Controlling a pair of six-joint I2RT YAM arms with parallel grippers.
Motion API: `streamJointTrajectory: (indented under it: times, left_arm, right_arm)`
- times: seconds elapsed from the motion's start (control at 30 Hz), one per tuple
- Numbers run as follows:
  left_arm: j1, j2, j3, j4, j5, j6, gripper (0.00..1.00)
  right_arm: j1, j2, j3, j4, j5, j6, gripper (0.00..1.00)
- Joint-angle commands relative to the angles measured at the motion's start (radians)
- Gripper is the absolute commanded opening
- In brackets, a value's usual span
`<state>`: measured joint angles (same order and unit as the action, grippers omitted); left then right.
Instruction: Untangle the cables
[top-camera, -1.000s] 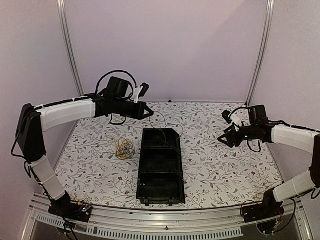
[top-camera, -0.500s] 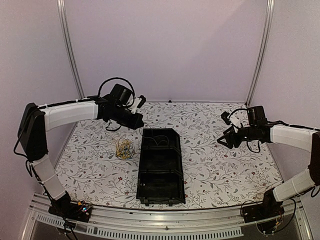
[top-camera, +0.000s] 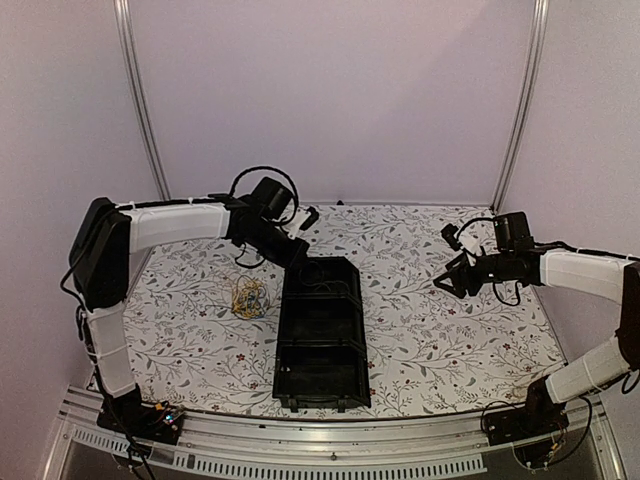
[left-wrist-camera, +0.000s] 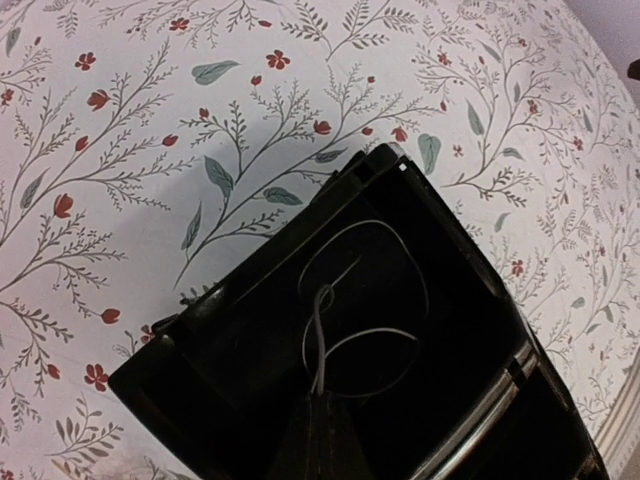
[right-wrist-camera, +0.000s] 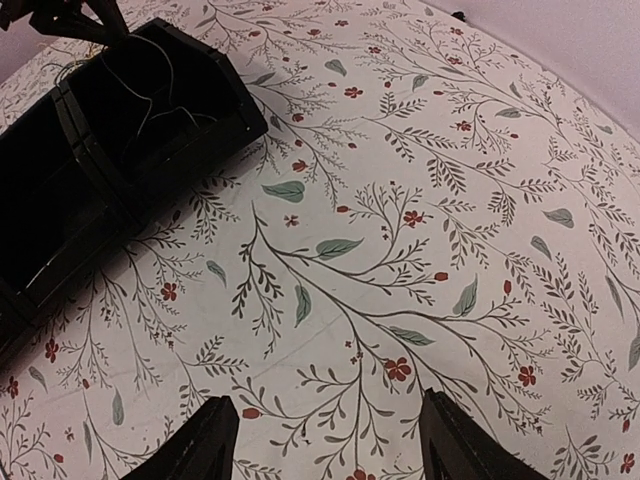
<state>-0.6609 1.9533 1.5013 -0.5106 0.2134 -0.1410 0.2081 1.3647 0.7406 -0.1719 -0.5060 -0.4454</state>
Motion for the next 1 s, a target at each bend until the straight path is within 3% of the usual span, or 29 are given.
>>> streamJointTrajectory:
  times: [0.0, 0.5, 0.7, 0.97]
  left_arm:
    - [-0.022, 0.043, 0.026, -0.02, 0.028, 0.012, 0.0]
    - [-0.031, 0.062, 0.066, -0.077, -0.027, 0.017, 0.0]
    - [-0.033, 0.0, 0.069, -0.146, -0.083, 0.02, 0.17]
    - [-0.029, -0.192, -0.029, -0.185, -0.207, 0.018, 0.38]
  right_arm:
    - [-0.004, 0.014, 0.003, -0.003, -0.017, -0.01, 0.66]
    - [-0.004, 0.037, 0.018, -0.02, -0.035, -0.021, 0.66]
    - [-0.006, 0.039, 0.018, -0.021, -0.039, -0.022, 0.66]
    - [-0.005, 0.054, 0.024, -0.022, -0.04, -0.023, 0.66]
